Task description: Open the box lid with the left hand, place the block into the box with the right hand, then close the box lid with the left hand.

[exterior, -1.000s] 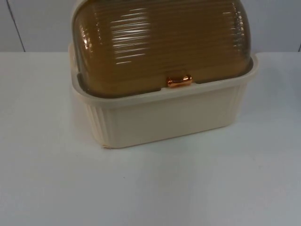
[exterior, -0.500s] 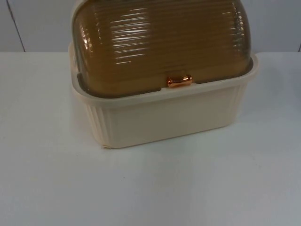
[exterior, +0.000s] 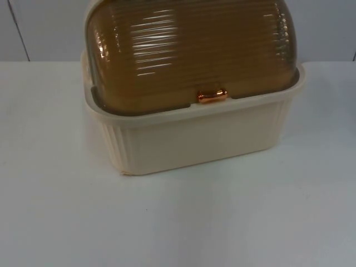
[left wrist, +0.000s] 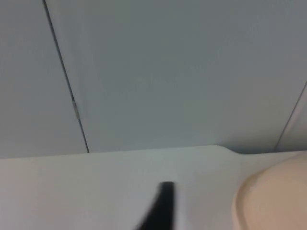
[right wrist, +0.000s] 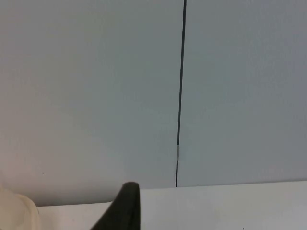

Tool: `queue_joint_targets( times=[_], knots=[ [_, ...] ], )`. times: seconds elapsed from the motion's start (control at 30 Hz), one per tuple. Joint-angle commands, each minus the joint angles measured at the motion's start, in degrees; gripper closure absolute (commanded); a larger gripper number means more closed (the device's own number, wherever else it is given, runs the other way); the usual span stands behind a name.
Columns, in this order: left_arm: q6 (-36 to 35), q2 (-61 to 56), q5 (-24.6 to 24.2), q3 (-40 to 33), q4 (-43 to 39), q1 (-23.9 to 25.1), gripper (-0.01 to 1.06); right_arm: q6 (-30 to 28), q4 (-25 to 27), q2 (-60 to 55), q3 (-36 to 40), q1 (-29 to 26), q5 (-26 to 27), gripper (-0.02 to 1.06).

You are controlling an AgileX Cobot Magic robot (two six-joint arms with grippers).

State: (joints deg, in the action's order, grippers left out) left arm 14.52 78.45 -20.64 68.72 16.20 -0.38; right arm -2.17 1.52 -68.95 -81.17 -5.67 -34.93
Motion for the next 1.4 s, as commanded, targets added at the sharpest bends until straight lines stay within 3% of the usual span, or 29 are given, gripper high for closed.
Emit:
queue_joint_targets(
  times=[0.0, 0.03, 0.37, 0.8, 0.93, 1.2, 1.37],
  knots=[
    [-0.4, -1.1, 1.4, 0.1, 1.3, -0.3, 0.1, 0.2, 0.1, 0.6, 0.3, 0.4, -0.1, 0.0],
    [-0.4, -1.7, 1.5, 0.1, 1.4, -0.3, 0.0, 0.2, 0.1, 0.6, 0.3, 0.4, -0.3, 0.0],
    [-0.4, -9.2, 3.8, 0.1, 3.2, -0.3, 0.0, 0.2, 0.1, 0.6, 0.3, 0.4, -3.9, 0.0],
    [-0.3, -12.9, -0.5, 0.1, 0.0, -0.3, 0.0, 2.6, -1.1, 0.6, 8.8, 0.3, -3.9, 0.0],
    [-0.3, -12.9, -2.6, 0.1, 0.9, -0.3, 0.0, 2.6, -1.0, 0.6, 8.8, 0.3, -7.5, 0.0],
    [-0.3, -13.3, -3.1, 0.1, 5.4, -0.3, 0.0, 4.3, -0.9, 1.1, 8.8, 0.3, -0.9, 0.0],
    [-0.3, -13.3, -4.5, 0.1, 5.4, -0.3, 0.0, 6.0, -1.5, 1.6, 8.8, 0.3, -2.2, 0.0]
  ],
)
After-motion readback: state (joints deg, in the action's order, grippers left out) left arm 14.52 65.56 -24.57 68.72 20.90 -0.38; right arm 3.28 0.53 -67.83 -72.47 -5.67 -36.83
